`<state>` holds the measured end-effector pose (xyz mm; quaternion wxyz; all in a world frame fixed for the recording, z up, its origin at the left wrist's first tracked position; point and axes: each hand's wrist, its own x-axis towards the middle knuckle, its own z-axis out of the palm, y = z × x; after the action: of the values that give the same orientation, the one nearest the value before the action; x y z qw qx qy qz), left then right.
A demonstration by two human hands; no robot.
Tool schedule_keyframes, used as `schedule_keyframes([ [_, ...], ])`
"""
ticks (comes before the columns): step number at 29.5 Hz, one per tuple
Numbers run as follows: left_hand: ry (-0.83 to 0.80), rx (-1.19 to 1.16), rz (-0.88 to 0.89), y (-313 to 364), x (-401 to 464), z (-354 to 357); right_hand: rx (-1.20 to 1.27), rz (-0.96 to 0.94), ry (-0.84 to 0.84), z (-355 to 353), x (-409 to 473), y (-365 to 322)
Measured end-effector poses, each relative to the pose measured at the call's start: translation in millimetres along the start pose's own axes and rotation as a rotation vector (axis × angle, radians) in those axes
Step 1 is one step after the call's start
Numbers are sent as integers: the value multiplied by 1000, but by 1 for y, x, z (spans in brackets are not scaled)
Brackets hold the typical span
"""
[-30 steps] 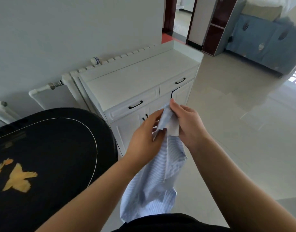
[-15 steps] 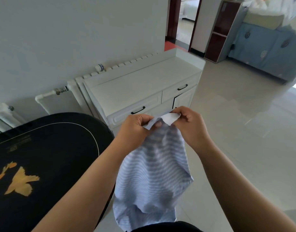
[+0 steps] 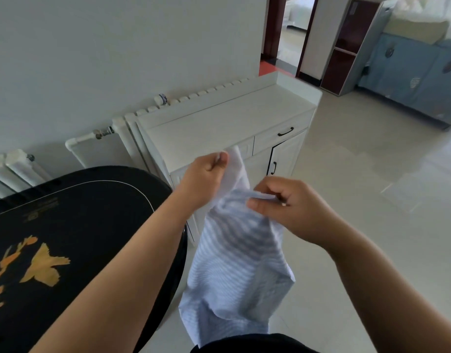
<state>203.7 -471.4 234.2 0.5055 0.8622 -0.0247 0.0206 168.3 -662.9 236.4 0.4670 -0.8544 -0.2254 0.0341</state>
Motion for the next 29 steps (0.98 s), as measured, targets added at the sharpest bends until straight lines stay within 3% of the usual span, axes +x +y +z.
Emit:
schedule_keyframes([
  [4,-173,-137,64,8,-18,18,47,6,165,11,10,5],
  [10,-222,-304,-50,6,-27,12,-29,-1,212,11,12,18],
  [14,-288,-178,-46,3,-20,6,-104,-61,156,9,12,15],
  [18,-380,-60,-1,3,-18,-3,-124,39,58,6,11,15],
  [21,-385,-120,15,6,-23,-3,-113,88,81,8,10,16],
  [25,-346,-212,-98,-4,-34,8,-96,140,159,10,10,21],
  [29,-147,-252,-69,-11,-44,24,-114,170,170,14,10,25],
])
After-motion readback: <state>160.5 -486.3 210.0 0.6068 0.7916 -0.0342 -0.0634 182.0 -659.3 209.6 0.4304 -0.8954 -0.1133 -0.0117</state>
